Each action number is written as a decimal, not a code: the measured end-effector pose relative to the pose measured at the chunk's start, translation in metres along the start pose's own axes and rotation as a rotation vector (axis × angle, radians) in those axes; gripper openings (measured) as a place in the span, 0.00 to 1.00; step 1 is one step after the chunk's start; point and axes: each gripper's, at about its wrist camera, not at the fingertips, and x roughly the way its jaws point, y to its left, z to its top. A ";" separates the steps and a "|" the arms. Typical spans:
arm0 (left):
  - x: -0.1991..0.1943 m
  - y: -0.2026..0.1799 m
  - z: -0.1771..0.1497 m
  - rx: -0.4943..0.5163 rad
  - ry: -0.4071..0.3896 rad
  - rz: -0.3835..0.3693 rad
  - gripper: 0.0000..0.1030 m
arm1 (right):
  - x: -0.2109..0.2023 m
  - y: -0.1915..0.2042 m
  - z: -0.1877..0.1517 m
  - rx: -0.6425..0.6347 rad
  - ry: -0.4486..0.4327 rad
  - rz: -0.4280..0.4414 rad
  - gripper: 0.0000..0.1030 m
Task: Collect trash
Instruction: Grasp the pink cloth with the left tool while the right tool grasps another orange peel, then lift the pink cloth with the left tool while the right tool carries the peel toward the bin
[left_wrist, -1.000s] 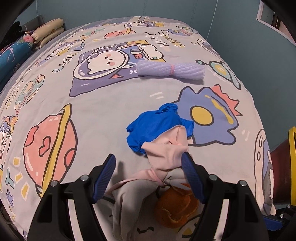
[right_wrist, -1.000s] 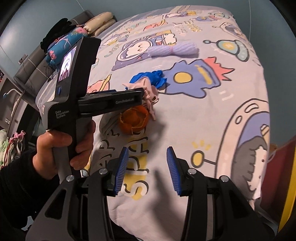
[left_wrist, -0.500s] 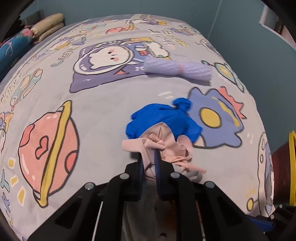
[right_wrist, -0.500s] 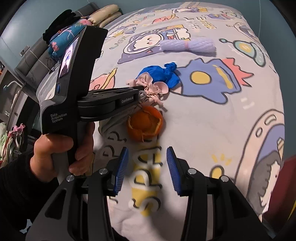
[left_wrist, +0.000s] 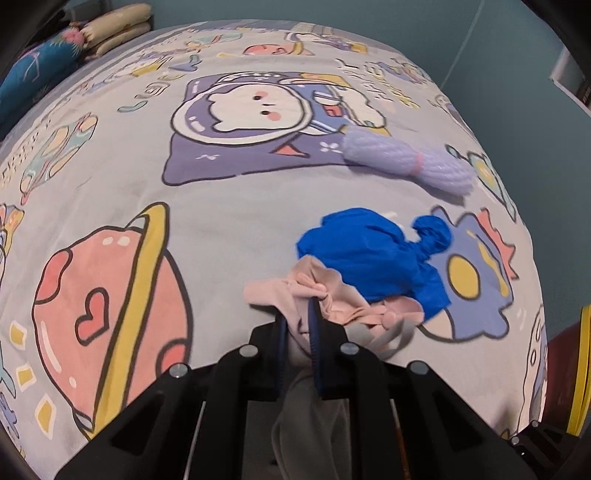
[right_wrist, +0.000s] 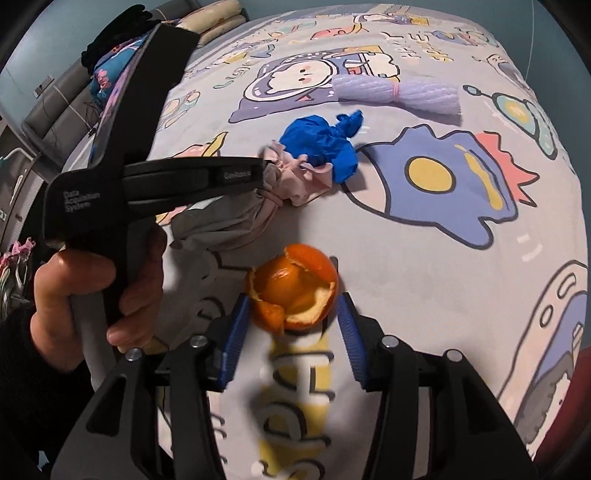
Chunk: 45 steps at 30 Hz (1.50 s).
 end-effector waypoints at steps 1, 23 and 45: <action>0.001 0.005 0.003 -0.014 0.000 0.002 0.09 | 0.002 0.002 0.003 -0.009 -0.004 -0.006 0.45; -0.013 0.018 -0.004 -0.021 -0.047 0.080 0.02 | 0.006 0.003 0.005 0.020 -0.026 0.014 0.30; -0.173 0.047 -0.007 -0.008 -0.357 0.079 0.01 | -0.106 -0.043 -0.006 0.131 -0.223 -0.076 0.30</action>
